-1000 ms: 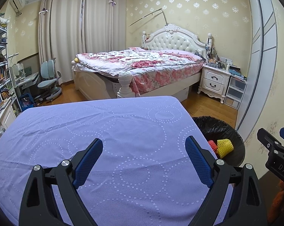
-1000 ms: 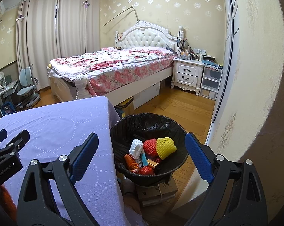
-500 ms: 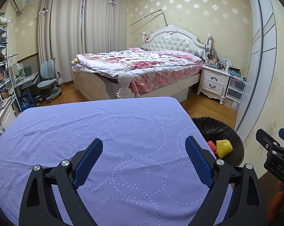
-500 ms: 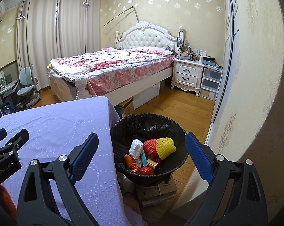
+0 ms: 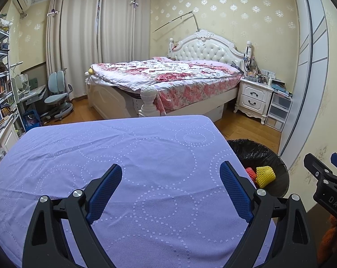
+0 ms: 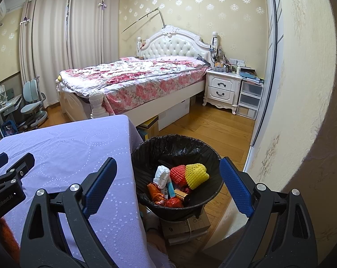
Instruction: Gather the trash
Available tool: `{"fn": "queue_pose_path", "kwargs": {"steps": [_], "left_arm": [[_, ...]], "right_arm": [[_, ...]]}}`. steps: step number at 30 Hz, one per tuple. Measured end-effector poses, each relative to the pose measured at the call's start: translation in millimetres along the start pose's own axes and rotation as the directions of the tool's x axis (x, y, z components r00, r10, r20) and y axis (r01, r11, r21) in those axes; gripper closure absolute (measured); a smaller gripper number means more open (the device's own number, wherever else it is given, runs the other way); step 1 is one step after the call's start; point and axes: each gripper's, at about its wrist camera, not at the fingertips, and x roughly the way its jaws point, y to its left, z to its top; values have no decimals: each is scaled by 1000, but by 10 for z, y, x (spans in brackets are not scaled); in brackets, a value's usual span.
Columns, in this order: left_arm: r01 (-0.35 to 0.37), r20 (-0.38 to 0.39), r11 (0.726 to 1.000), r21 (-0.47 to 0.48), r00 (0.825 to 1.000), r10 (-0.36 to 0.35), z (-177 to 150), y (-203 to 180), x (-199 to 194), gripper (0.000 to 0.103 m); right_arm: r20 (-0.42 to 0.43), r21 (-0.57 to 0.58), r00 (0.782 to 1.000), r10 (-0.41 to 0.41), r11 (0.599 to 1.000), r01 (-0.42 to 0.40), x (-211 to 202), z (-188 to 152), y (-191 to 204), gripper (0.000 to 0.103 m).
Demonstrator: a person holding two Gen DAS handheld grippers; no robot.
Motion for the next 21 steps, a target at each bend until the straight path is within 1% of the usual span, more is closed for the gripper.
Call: {"fn": "queue_pose_path", "kwargs": {"steps": [7,13,21], "left_arm": [[5,-4,1000,-10,1000,-5,29,-51,-19,14],[12,1,1000,12,1000,-12,26,-126,-18,14],[-1,19,1000,22,1000,0,20,-183,-37,14]], "right_arm": [[0,0,1000,1,1000,-1,-10,-13,7,12],[1,0,1000,0,1000,0,1,-8,5,12],[1,-1,1000,0,1000,0,1,-13,9,12]]}}
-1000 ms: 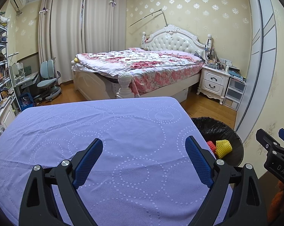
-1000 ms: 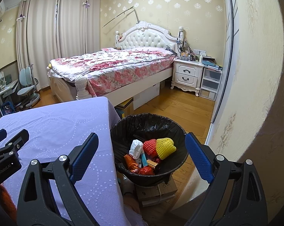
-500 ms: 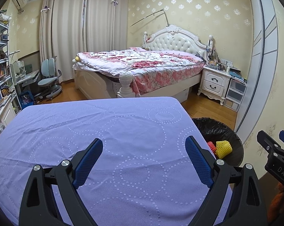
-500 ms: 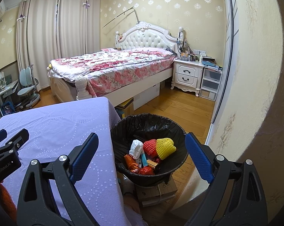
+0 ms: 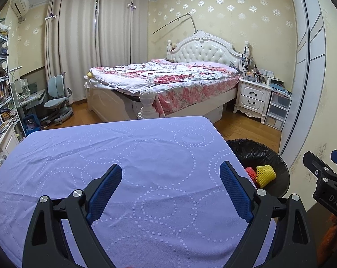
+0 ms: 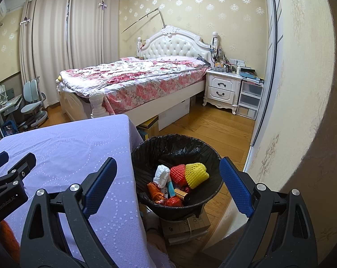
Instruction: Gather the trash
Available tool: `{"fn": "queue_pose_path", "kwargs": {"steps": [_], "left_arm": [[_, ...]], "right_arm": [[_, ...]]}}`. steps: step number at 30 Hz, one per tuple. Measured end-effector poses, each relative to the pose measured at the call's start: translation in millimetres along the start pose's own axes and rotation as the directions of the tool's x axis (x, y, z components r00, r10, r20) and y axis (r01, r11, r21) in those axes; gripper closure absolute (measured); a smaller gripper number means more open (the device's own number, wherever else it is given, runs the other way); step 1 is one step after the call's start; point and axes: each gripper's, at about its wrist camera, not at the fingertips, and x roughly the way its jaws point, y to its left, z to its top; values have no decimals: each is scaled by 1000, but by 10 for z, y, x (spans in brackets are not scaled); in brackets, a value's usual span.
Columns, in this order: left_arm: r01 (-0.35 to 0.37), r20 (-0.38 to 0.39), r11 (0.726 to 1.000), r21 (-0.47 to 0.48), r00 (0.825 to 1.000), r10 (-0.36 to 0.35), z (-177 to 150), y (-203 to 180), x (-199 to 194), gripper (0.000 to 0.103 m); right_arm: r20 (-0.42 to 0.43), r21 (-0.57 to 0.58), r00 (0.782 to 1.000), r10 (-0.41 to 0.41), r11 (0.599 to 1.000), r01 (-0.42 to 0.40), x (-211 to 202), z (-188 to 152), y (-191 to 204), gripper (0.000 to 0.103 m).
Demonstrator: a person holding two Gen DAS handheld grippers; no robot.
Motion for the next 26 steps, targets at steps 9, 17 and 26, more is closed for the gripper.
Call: {"fn": "queue_pose_path", "kwargs": {"steps": [9,17,26], "left_arm": [[21,0,1000,-1,1000,-21,-8,35,14,14],[27,1,1000,8,1000,-27,-11,62,27,14],[-2,-34,1000,-17,999,2,-44,255,108,14]], "right_arm": [[1,0,1000,0,1000,0,-9,-10,8,12],[-4,-8,1000,6,1000,-6,-53,-9,39,12],[-17,-42,999,31,999,-32,-37,93,211,12]]}}
